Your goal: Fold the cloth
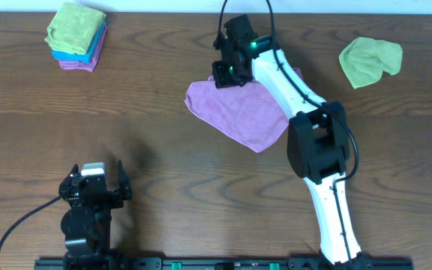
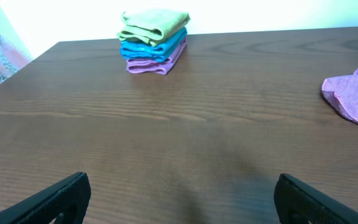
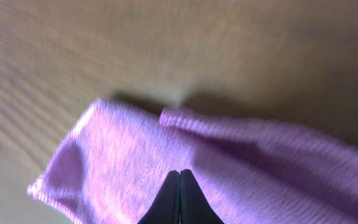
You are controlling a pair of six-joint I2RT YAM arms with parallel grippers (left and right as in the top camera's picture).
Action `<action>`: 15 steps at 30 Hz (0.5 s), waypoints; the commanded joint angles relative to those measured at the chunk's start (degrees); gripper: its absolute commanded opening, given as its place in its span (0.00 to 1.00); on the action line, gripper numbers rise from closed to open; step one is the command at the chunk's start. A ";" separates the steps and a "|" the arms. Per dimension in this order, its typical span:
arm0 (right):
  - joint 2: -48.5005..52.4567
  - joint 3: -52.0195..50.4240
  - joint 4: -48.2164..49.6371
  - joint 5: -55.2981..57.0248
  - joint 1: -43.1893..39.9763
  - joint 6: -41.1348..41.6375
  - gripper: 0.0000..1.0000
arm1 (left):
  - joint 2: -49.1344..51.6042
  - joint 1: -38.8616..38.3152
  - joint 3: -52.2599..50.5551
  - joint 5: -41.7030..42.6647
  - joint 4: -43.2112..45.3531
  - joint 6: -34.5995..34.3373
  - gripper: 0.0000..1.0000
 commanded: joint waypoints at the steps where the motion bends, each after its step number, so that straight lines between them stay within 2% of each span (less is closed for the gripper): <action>1: 0.87 0.85 -2.99 -1.68 0.70 -2.01 0.01 | -0.33 -0.28 -1.31 -0.83 -0.55 -0.26 0.95; 10: 1.16 0.85 -5.88 0.76 5.07 -8.50 0.01 | -0.33 -0.28 -1.31 -0.83 -0.55 -0.26 0.95; 15: 1.25 0.79 -5.88 2.23 7.06 -9.29 0.02 | -0.33 -0.28 -1.31 -0.83 -0.55 -0.26 0.95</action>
